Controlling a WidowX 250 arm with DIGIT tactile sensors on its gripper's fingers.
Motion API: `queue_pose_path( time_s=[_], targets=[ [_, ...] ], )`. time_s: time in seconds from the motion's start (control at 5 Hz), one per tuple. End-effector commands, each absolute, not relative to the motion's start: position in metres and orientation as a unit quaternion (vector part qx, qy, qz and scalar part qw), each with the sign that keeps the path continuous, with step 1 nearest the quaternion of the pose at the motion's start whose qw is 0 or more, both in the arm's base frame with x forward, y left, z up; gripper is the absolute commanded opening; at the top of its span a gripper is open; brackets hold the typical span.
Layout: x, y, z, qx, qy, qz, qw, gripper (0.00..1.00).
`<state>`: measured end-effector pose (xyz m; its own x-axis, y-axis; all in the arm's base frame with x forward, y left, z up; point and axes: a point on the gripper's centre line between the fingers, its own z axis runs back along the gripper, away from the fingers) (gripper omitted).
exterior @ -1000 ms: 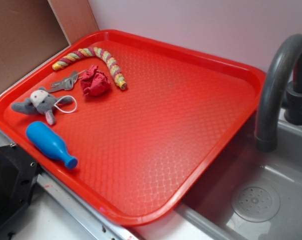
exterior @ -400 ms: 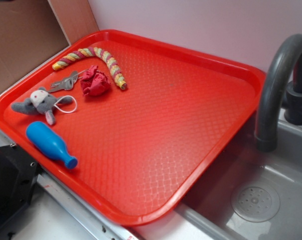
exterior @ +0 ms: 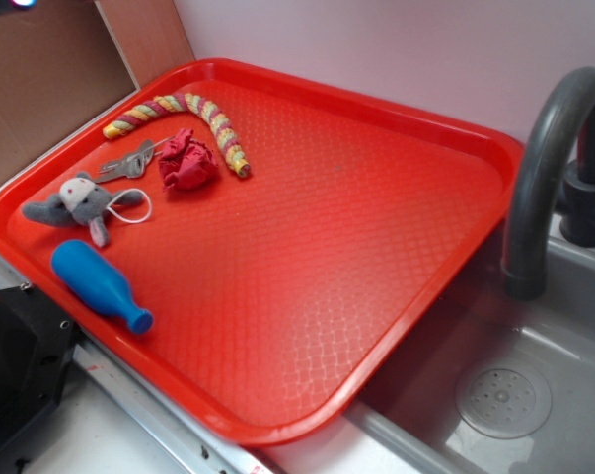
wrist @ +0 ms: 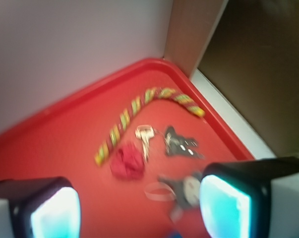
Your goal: Grab the multicolored rope.
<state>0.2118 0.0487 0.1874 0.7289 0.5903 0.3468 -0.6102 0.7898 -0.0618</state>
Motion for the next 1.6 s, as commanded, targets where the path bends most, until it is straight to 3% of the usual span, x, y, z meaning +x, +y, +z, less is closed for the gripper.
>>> queue_pose_path(
  time_s=[0.0,0.2,0.4,0.6,0.8,1.0,1.4],
  targets=[
    [0.25,0.113,0.155,0.049,-0.219,0.459,0.86,1.0],
    [0.266,0.125,0.128,0.056,-0.211,0.483,0.848,1.0],
    [0.281,0.122,0.087,0.04,-0.174,0.481,0.858,1.0],
    [0.291,0.112,0.074,0.055,-0.172,0.481,0.858,1.0],
    [0.301,0.117,0.063,0.021,-0.158,0.495,0.854,1.0],
    [0.305,0.115,0.05,0.022,-0.141,0.485,0.863,1.0],
    [0.305,0.111,0.036,0.045,-0.122,0.482,0.867,1.0]
  ],
)
